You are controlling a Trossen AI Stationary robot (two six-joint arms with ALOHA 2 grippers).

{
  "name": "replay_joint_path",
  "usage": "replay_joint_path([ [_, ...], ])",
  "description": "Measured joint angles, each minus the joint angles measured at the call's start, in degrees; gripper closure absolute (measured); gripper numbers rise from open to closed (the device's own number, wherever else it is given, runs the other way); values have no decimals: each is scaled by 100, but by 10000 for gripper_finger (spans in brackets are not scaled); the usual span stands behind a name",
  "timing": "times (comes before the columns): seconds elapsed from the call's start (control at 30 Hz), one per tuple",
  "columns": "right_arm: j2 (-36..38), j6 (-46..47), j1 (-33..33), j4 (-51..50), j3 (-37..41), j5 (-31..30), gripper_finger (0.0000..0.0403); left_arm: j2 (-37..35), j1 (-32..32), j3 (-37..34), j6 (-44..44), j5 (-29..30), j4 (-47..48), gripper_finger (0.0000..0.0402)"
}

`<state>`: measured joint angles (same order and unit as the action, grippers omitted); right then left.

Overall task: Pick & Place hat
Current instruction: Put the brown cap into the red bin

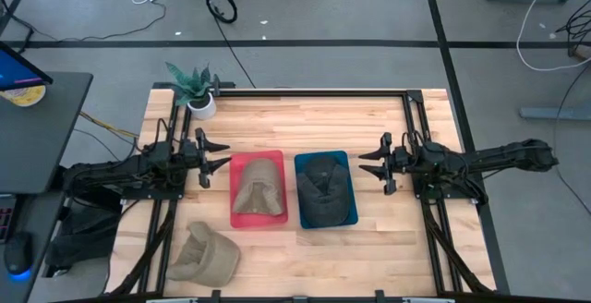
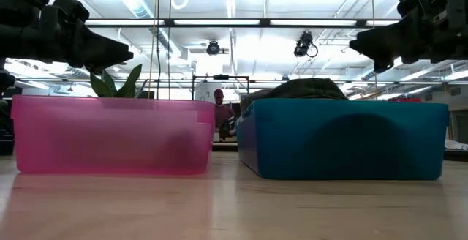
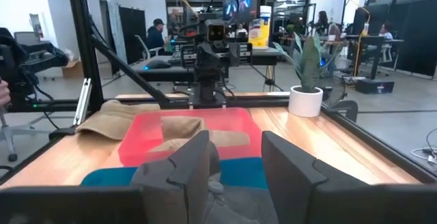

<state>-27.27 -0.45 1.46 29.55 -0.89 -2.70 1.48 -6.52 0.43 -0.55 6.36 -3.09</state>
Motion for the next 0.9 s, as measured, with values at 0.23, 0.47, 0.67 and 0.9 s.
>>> replay_joint_path([
  [0.23, 422, -68, 10, -583, -4, 65, 266, 1, 0, -1, 186, -207, 8, 220],
  [0.47, 1148, -74, 12, -1759, -7, 64, 266, 1, 0, -1, 450, -216, 74, 220],
  [0.67, 1699, -116, 12, -2534, -9, 71, 266, -1, 0, -1, 617, -446, 105, 220],
  [0.9, 1957, -150, 18, -2883, -11, 384, 266, 1, 2, 1, 916, -507, 114, 220],
])
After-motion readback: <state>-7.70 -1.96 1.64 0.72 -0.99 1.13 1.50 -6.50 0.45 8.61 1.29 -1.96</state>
